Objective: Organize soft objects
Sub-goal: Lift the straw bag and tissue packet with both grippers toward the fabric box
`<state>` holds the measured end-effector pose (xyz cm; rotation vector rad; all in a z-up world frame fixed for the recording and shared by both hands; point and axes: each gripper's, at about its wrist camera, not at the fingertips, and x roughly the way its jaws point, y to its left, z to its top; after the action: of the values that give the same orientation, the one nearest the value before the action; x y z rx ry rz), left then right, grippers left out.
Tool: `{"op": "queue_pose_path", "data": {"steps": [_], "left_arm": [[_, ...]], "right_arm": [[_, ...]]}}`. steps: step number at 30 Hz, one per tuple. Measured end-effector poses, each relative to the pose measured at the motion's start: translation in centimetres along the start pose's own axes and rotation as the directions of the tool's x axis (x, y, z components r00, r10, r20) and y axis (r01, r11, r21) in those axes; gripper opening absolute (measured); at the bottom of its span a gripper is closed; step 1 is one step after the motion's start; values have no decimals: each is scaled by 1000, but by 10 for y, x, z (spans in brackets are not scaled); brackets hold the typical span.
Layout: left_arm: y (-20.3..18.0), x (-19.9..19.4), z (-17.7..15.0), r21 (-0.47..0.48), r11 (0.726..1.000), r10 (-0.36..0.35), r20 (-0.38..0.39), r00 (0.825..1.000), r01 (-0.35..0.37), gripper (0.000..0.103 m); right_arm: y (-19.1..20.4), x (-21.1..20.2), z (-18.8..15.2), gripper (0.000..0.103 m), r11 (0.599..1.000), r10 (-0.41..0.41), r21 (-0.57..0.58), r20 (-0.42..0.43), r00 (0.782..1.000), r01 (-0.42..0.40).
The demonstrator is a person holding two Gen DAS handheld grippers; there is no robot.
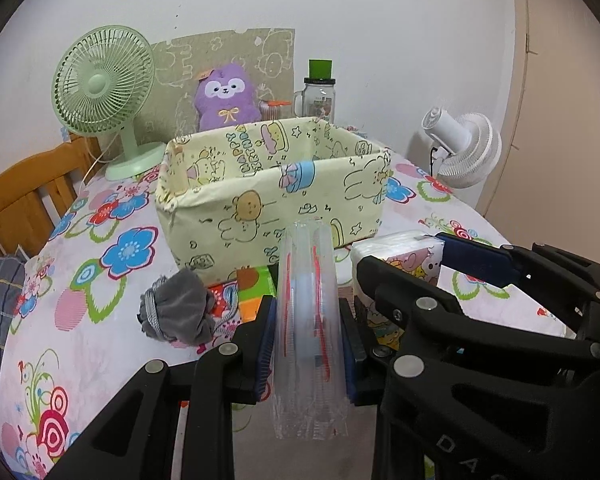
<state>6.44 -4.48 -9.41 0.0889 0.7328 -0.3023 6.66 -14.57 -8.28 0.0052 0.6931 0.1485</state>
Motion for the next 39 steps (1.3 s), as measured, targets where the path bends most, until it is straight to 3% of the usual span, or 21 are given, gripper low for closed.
{"op": "queue_pose_path", "data": {"steps": [39], "left_arm": [[3, -23, 61, 12, 1000, 16, 102, 995, -18, 28]], "right_arm": [[-1, -24, 63, 54, 1000, -2, -24, 98, 995, 4]]}}
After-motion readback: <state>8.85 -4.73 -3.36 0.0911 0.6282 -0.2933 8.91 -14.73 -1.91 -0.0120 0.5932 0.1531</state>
